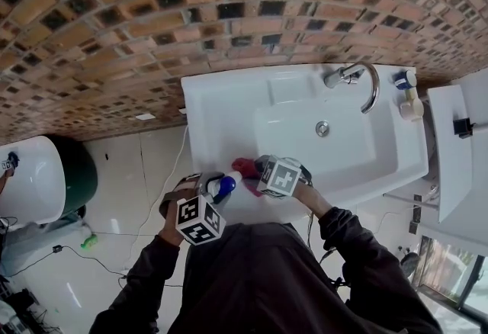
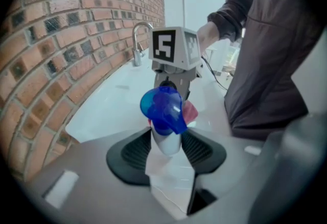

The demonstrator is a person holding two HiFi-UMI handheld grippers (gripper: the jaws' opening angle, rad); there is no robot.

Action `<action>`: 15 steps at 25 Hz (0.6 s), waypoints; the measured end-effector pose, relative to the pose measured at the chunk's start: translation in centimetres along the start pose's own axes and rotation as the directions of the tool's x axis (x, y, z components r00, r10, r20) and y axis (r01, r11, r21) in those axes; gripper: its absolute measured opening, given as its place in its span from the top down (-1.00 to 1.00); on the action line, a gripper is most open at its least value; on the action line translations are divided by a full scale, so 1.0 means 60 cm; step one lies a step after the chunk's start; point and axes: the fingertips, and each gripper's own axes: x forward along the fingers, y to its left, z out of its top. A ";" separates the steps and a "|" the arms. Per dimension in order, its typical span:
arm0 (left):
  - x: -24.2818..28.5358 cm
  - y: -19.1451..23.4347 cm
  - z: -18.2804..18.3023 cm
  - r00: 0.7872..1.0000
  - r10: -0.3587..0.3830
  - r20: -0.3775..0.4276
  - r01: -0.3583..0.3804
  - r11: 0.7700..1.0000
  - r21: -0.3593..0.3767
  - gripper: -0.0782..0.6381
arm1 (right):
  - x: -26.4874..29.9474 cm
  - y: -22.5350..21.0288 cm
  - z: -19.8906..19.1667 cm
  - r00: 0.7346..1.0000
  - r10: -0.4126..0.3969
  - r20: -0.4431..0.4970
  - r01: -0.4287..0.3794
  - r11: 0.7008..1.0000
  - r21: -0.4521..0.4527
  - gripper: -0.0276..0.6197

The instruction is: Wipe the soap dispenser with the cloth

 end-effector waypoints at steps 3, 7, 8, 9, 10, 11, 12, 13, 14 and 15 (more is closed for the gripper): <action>-0.007 0.006 -0.006 0.998 0.063 -0.011 -0.063 0.998 -0.021 0.24 | -0.042 -0.011 0.036 0.998 -0.058 0.030 0.061 0.988 -0.139 0.72; -0.024 0.008 -0.019 0.992 0.126 -0.019 -0.127 0.985 -0.113 0.25 | -0.065 0.010 0.062 0.995 -0.090 -0.029 0.068 0.892 -0.447 0.72; -0.029 0.009 -0.025 0.989 0.146 -0.029 -0.148 0.979 -0.138 0.25 | -0.065 0.017 0.059 0.993 -0.101 -0.059 0.058 0.861 -0.505 0.72; -0.035 0.010 -0.030 0.985 0.165 -0.041 -0.169 0.972 -0.163 0.25 | -0.064 0.023 0.055 0.989 -0.119 -0.086 0.052 0.834 -0.550 0.72; -0.041 0.009 -0.034 0.983 0.178 -0.052 -0.185 0.964 -0.190 0.30 | -0.063 0.026 0.052 0.985 -0.140 -0.106 0.053 0.813 -0.580 0.72; -0.047 0.006 -0.034 0.982 0.183 -0.053 -0.190 0.956 -0.222 0.36 | -0.063 0.028 0.049 0.980 -0.159 -0.117 0.059 0.801 -0.596 0.72; -0.052 0.000 -0.030 0.983 0.177 -0.043 -0.182 0.949 -0.259 0.44 | -0.063 0.030 0.047 0.977 -0.173 -0.122 0.066 0.797 -0.600 0.72; -0.055 -0.007 -0.022 0.986 0.165 -0.022 -0.164 0.941 -0.296 0.51 | -0.064 0.032 0.044 0.976 -0.181 -0.123 0.074 0.800 -0.596 0.72; -0.057 -0.013 -0.013 0.988 0.155 0.002 -0.146 0.934 -0.327 0.52 | -0.064 0.035 0.042 0.975 -0.184 -0.122 0.079 0.806 -0.587 0.72; -0.055 -0.017 -0.004 0.988 0.154 0.021 -0.137 0.927 -0.348 0.52 | -0.064 0.038 0.039 0.976 -0.183 -0.121 0.081 0.812 -0.577 0.72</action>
